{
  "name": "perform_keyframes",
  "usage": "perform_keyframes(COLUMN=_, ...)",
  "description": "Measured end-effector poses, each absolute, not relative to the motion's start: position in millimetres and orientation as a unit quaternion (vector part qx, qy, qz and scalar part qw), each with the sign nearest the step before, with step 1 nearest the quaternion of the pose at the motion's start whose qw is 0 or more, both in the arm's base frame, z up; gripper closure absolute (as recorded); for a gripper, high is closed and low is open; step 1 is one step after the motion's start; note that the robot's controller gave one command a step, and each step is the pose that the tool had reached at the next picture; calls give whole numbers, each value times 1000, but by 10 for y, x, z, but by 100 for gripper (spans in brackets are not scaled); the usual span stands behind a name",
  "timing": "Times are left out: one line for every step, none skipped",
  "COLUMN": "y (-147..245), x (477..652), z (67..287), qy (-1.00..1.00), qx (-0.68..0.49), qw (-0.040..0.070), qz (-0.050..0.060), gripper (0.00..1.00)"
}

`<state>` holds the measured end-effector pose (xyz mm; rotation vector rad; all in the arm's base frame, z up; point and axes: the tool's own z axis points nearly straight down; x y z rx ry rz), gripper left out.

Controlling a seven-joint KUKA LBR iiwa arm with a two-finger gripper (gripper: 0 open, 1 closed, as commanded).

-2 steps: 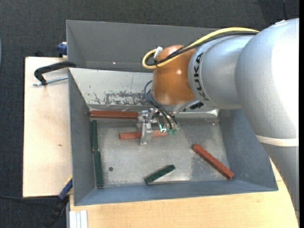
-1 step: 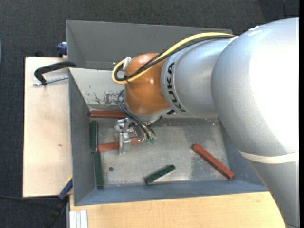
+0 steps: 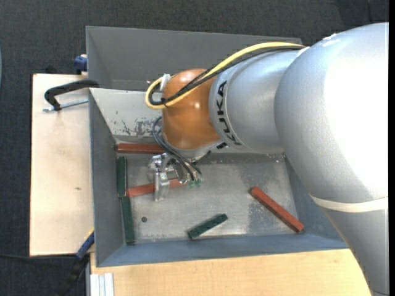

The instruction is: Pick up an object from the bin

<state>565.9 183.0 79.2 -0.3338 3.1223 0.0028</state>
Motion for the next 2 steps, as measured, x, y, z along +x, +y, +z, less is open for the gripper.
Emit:
perform_keyframes(y=1786, x=5751, z=888, qy=987, qx=-159, qw=0, qz=1, gripper=100)
perform_keyframes(y=2066, x=5547, z=2631, qy=979, qx=-206, qw=5, qz=1, gripper=100)
